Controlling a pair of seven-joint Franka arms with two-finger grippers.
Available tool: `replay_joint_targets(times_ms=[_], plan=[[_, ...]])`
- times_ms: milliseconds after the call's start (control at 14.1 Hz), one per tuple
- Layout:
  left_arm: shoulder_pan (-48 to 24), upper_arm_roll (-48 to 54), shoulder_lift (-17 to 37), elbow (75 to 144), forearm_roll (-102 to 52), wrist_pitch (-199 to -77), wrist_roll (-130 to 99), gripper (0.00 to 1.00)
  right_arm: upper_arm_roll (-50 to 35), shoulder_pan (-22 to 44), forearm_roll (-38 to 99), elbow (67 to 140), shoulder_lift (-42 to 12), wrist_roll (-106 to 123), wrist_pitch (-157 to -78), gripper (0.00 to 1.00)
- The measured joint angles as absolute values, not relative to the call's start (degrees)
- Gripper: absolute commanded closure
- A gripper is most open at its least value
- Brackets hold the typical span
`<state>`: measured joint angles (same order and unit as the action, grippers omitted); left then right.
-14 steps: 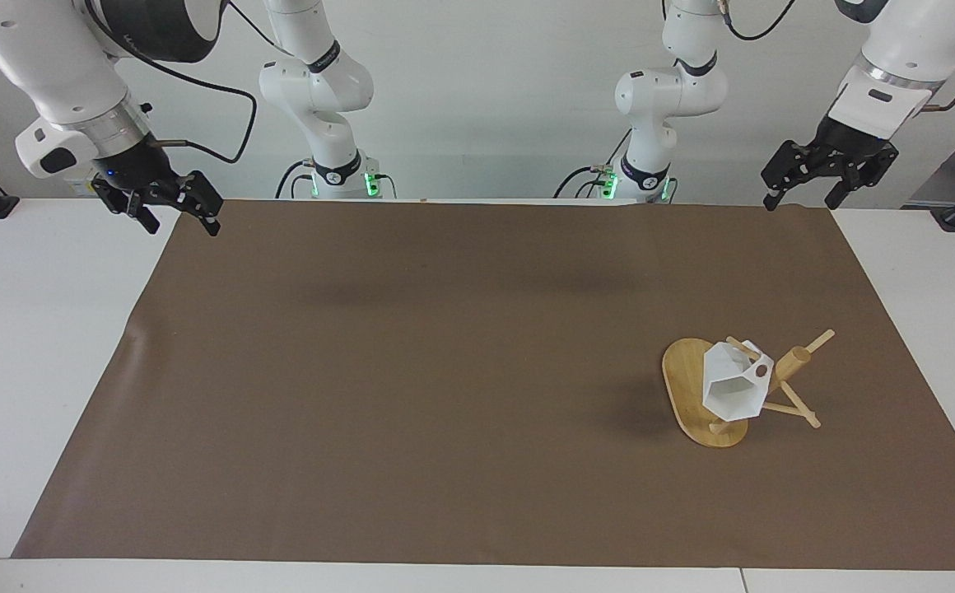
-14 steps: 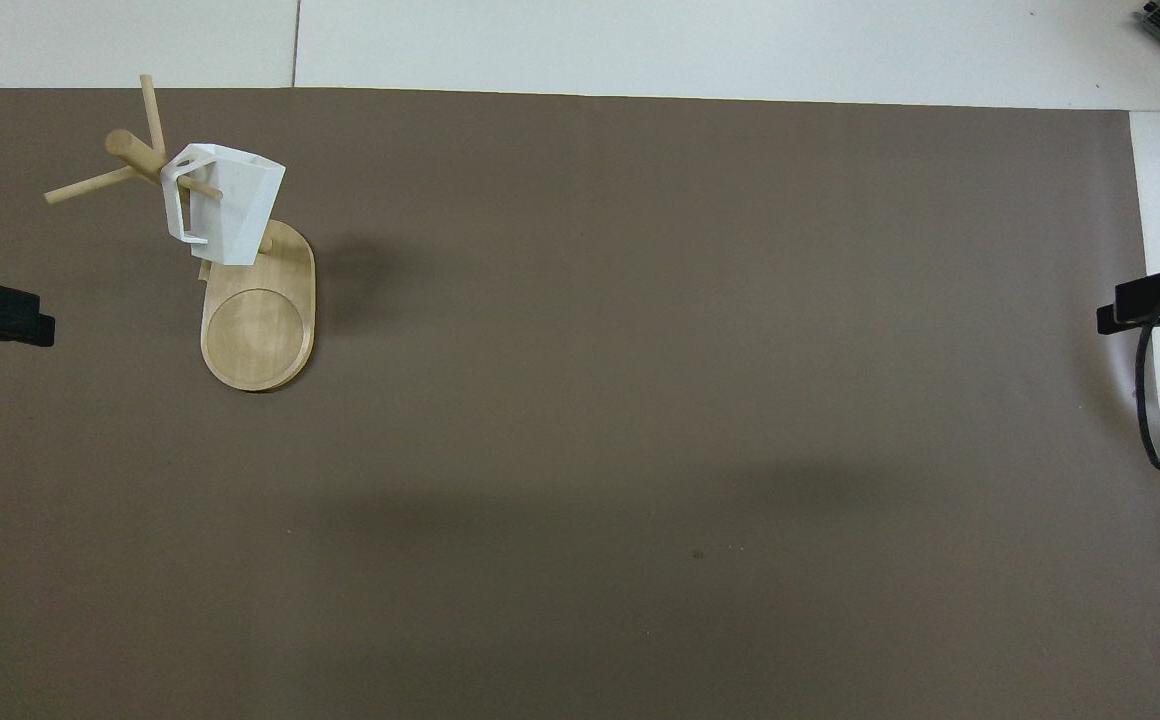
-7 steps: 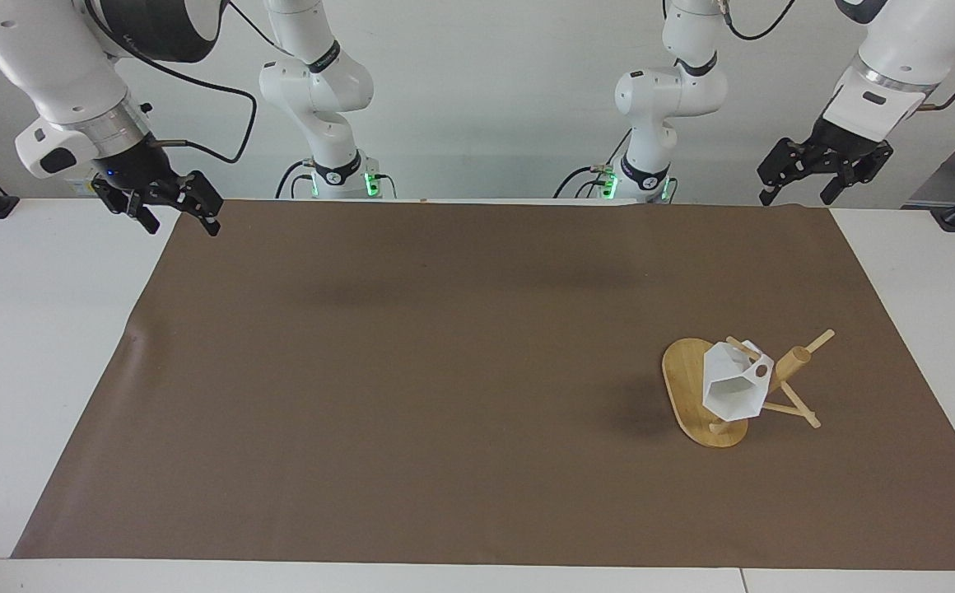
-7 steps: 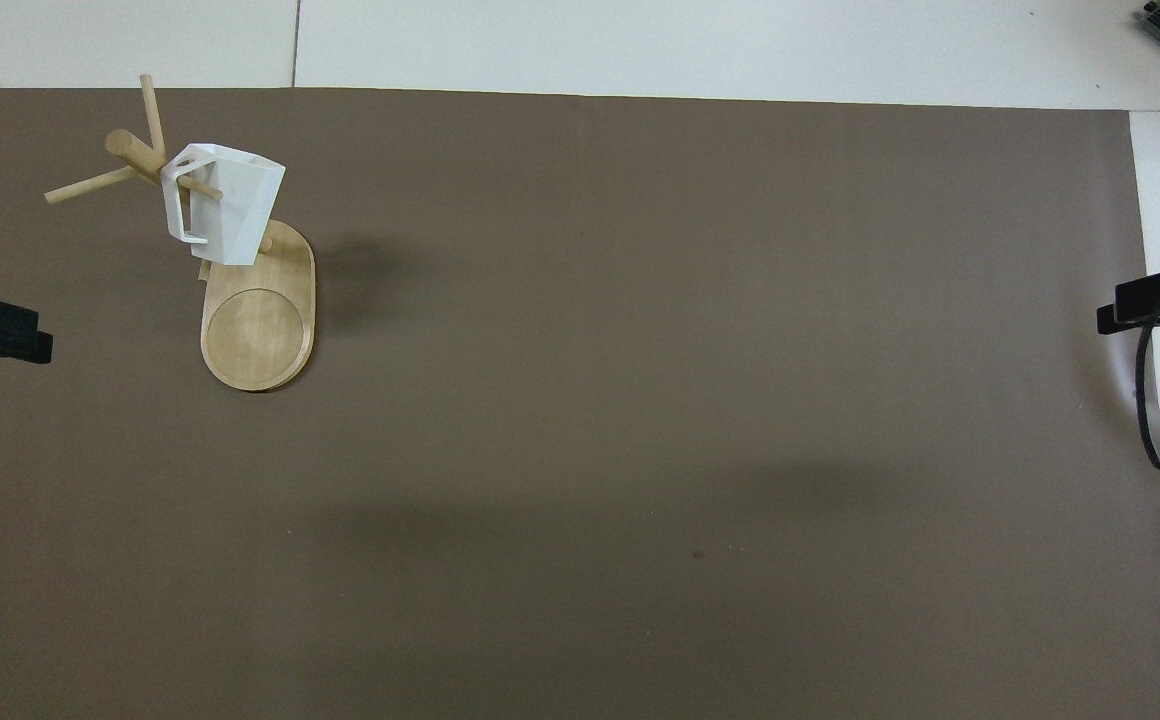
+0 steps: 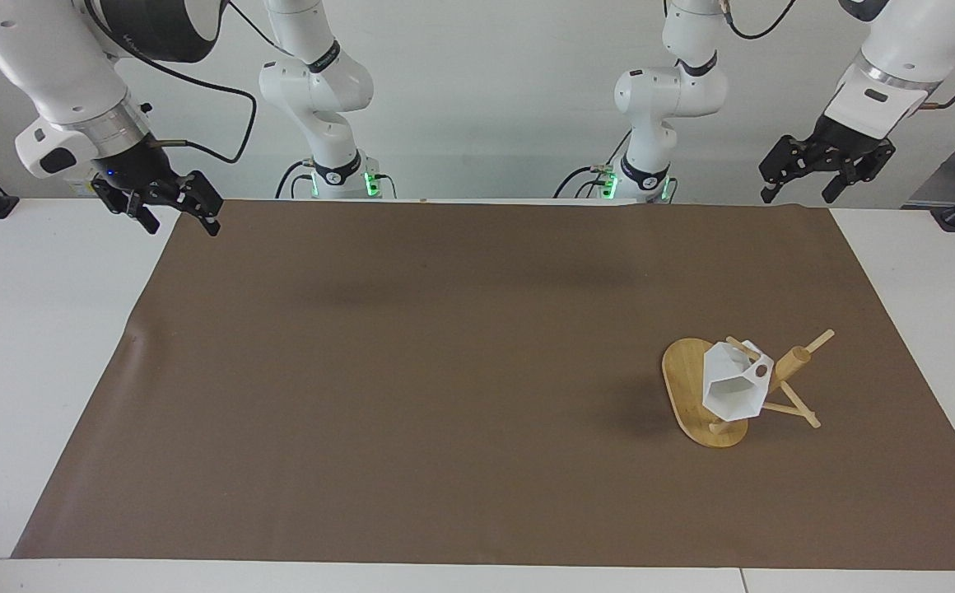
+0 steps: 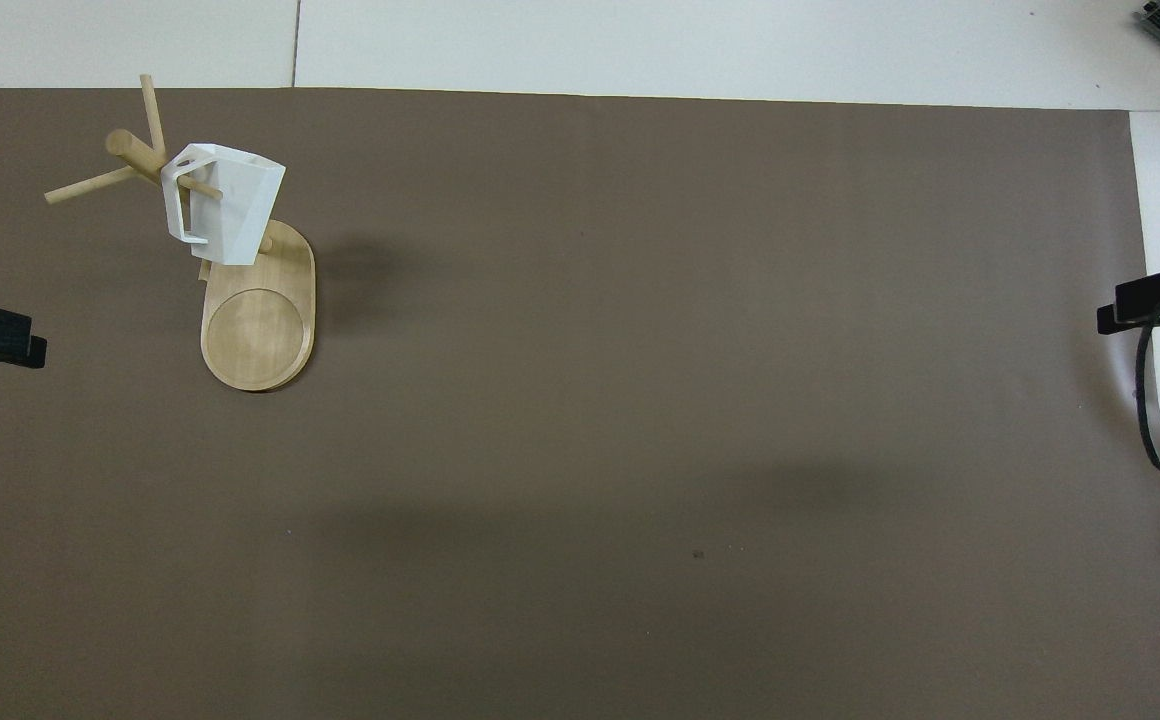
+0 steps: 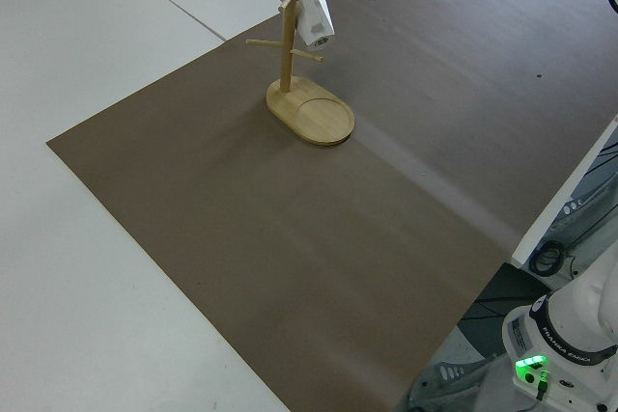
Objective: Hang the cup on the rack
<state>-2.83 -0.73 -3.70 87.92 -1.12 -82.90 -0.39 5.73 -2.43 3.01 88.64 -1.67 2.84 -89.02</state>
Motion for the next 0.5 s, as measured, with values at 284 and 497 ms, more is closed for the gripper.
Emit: replay_joint_targets(times_ms=[284,497], plan=[[-2.8,-1.0,-3.7,87.9,-1.1,-82.9,1.8,0.00,5.7,-2.4,3.0,88.6,-1.7,2.8,-89.0,0.00],[-2.8,-1.0,-3.7,87.9,-1.1,-82.9,2.2,0.00,5.7,-2.4,3.0,88.6,-1.7,2.8,-89.0,0.00]])
